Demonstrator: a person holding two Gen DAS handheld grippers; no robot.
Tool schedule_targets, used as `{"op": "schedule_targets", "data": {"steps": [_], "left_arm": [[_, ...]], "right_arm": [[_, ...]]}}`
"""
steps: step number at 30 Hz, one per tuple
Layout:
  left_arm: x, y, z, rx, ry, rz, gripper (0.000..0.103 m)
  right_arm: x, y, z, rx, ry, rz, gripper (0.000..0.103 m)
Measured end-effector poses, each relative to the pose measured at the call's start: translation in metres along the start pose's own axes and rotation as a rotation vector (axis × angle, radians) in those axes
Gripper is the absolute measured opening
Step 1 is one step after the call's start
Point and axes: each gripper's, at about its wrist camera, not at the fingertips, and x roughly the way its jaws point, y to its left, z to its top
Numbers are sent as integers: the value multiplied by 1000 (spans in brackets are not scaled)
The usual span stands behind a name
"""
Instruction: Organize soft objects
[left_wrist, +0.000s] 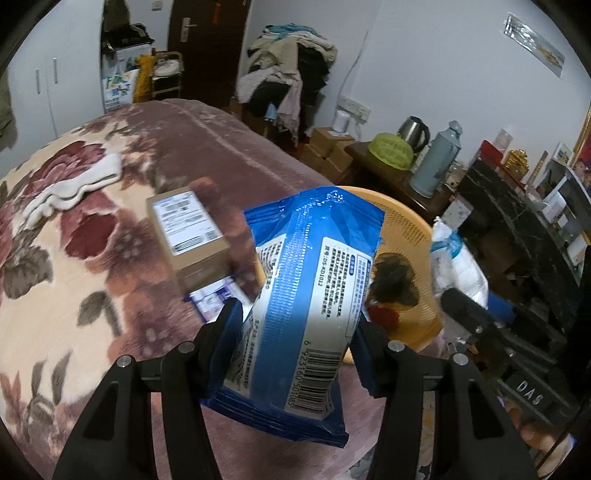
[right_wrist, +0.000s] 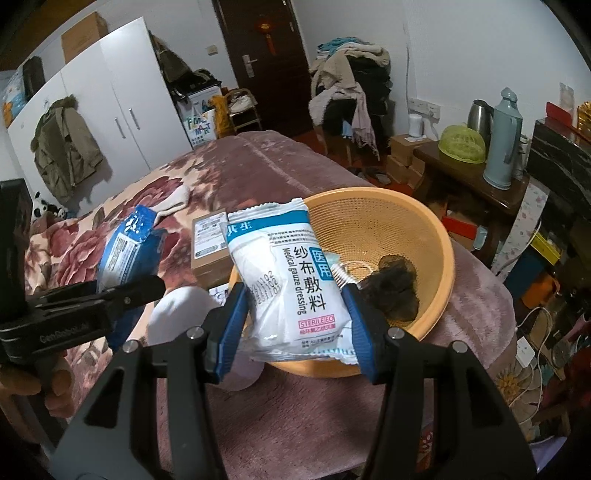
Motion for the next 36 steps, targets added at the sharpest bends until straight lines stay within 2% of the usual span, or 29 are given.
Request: {"op": "schedule_targets", "data": {"steps": [7, 19, 21, 22, 23, 26, 28, 30, 34, 36], "left_arm": [[25, -28, 24, 37, 19, -46, 57], [72, -32, 49, -43, 51, -107, 57], [81, -33, 52, -57, 46, -131, 61], [86, -34, 53, -58, 51, -147, 73], [89, -35, 54, -60, 56, -150, 83], [90, -36, 52, -65, 39, -126, 92], [89, -36, 50, -50, 37, -101, 100], [89, -36, 48, -31, 37, -80, 102], [88, -39, 42, 24, 42, -31, 102], [88, -39, 40, 40, 42, -16, 102]], "right_arm": [[2, -17, 16, 41, -18, -24, 53], [28, -41, 42, 111, -21, -64, 54], [35, -45, 49, 125, -27, -65, 55], [40, -48, 52, 135, -30, -53, 55], [45, -51, 54, 152, -24, -39, 57], [52, -62, 54, 236, -4, -31, 69], [49, -64, 50, 250, -17, -36, 85], [45, -66, 44, 255, -14, -48, 93], [46, -69, 38, 255, 17, -57, 94], [45, -70, 35, 255, 26, -60, 100]]}}
